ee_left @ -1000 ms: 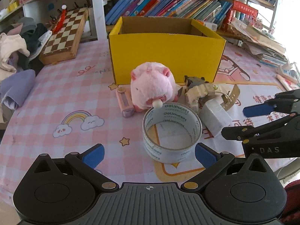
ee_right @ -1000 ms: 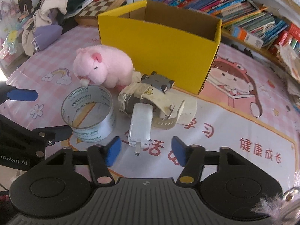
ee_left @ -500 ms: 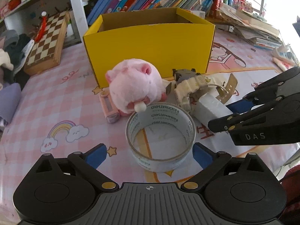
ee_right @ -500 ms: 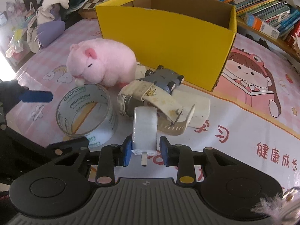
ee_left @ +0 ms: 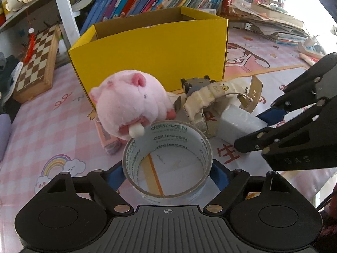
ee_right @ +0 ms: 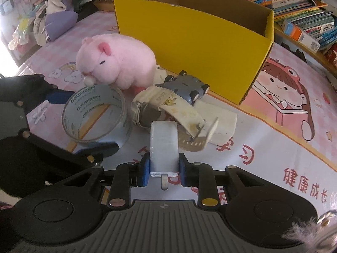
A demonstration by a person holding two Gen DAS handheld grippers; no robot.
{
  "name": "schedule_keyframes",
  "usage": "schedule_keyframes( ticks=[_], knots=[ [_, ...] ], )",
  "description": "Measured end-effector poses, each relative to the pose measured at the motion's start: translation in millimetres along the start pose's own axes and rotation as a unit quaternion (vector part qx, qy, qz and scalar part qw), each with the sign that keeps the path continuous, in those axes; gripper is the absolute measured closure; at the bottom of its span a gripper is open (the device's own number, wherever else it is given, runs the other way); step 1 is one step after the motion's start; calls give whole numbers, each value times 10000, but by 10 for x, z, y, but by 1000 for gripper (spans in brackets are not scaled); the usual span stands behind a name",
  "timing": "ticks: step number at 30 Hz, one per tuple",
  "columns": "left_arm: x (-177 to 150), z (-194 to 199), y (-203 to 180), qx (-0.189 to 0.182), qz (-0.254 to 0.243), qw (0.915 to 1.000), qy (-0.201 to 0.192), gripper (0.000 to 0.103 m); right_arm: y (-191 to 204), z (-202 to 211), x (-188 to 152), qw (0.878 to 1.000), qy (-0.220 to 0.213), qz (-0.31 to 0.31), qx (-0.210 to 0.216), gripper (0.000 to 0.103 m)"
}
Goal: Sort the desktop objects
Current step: 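Grasp the white charger plug with the right tool while the left tool grasps the tape roll, then lift the plug and tape roll and carry both toward the yellow box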
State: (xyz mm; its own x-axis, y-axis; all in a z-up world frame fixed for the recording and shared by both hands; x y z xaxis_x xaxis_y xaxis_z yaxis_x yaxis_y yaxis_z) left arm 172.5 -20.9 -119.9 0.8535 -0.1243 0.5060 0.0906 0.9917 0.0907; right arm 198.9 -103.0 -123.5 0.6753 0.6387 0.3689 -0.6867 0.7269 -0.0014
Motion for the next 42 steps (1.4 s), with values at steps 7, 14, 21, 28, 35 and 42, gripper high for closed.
schedule_keyframes(
  ticks=[7, 14, 21, 28, 35, 42],
  knots=[
    [-29, 105, 98, 32, 97, 9999, -136, 19, -28, 93, -84, 9997, -120, -229, -45, 78],
    [-113, 268, 144, 38, 118, 9997, -232, 19, 71, 173, -189, 9991, -209, -373, -35, 78],
    [-183, 451, 178, -20, 117, 9991, -402, 19, 188, 265, -272, 9983, -332, -482, -85, 78],
    [-279, 590, 206, -45, 27, 9987, -505, 19, 302, 348, -316, 9968, -474, -626, -132, 78],
    [-361, 706, 294, 6, 32, 9980, -624, 19, 445, 397, -345, 9962, -561, -651, -159, 78],
    [-418, 790, 350, 11, 29, 9974, -722, 19, 541, 444, -370, 9954, -635, -683, -215, 78]
  ],
)
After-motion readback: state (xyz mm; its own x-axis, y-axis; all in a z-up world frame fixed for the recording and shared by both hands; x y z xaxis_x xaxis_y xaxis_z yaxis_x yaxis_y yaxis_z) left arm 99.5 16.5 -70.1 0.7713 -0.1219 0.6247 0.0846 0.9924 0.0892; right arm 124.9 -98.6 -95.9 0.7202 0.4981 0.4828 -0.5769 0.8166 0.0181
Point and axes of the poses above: each gripper's, at about its wrist camera, not at the fingertips, and z roughly against the way its jaws point, y to its left, x to its top, the point moved 8 cm from there along -z, roughly the way its jaws point, and after that the axes turned 9 degrees about y, right-handed, at the moved point
